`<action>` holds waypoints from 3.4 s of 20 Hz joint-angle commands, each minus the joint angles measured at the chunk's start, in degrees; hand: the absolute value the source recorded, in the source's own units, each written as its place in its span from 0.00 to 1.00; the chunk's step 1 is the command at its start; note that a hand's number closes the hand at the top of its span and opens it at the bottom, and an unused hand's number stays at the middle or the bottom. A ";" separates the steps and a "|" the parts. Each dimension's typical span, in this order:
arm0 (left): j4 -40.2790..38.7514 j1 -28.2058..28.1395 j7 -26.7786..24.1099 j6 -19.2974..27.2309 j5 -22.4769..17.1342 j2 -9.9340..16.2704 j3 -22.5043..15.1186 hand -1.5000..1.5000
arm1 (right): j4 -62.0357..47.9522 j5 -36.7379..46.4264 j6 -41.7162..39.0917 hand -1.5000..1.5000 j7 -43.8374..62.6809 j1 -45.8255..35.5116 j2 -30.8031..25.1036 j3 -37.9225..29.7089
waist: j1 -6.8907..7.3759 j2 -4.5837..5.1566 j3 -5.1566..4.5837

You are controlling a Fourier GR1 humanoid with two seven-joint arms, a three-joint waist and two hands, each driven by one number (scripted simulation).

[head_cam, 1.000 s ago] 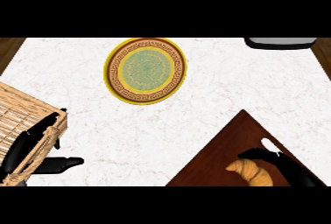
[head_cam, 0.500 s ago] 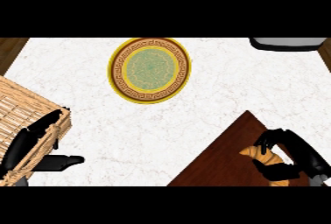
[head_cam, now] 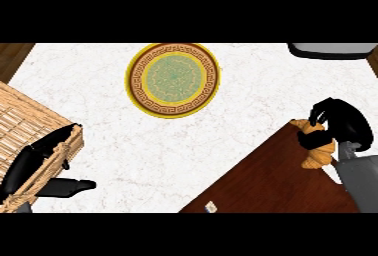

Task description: Pick the croissant from the tray and place it in the plate

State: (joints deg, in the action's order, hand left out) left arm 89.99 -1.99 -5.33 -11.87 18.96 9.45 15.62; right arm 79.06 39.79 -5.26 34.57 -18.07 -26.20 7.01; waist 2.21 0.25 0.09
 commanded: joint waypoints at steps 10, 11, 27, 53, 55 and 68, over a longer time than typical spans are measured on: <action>0.51 -1.47 -0.29 0.90 1.15 -1.82 3.00 0.50 | 12.12 14.61 12.05 1.00 1.33 -10.33 2.21 3.93 | -2.12 -0.46 -0.12; 0.51 -3.33 -3.24 0.51 1.37 -2.15 2.67 0.50 | 14.73 11.48 10.40 1.00 -0.64 -10.72 1.72 2.91 | -2.18 -0.52 -0.12; -3.55 -2.21 -6.59 -1.27 3.72 -2.99 4.69 0.50 | -4.52 9.97 8.65 1.00 1.46 -37.60 22.03 4.08 | -0.85 0.05 -0.16; -3.03 6.03 -2.80 -1.62 9.44 -8.05 2.93 0.50 | -56.61 -15.42 31.07 0.00 -3.68 -55.35 26.20 7.02 | 4.15 1.67 -0.21; -2.28 7.11 -2.38 -2.79 9.59 -7.99 2.49 0.50 | -55.86 -17.85 35.63 0.00 -7.33 -52.11 26.20 9.30 | 5.19 1.80 -0.18; -0.10 2.20 -4.01 -3.43 10.51 -9.10 6.17 0.50 | -53.03 -26.66 55.11 0.00 -17.00 -53.45 25.81 -1.88 | 0.13 0.55 -0.10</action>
State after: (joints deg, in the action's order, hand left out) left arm 91.75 3.84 -5.64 -19.23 27.79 2.56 22.52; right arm 25.73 15.48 46.44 20.23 -72.09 -0.08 9.04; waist 4.09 0.88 0.45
